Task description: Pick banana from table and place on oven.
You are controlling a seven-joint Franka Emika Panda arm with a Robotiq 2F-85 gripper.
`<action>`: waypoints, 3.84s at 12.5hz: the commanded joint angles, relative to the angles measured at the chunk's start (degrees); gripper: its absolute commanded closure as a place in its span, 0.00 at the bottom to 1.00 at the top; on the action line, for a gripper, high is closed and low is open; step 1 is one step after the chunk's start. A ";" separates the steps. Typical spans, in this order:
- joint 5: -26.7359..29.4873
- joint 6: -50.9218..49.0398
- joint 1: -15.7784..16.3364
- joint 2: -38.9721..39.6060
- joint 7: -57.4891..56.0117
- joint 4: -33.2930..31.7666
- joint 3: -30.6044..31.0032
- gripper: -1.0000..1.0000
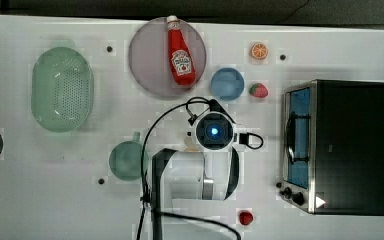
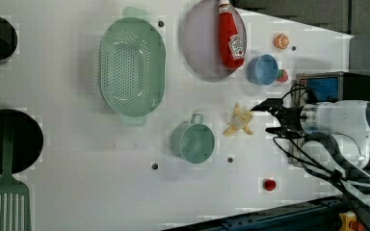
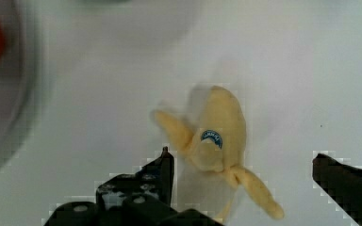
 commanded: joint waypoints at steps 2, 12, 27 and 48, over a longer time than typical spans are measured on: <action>0.78 7.26 -0.19 3.70 1.65 -1.92 0.57 0.00; 0.78 12.55 0.14 6.30 1.71 -1.72 0.90 0.74; 0.29 -35.24 -2.42 -31.30 -2.94 11.14 -7.30 0.74; 6.02 -28.40 -4.54 0.69 -48.52 32.97 -30.84 0.37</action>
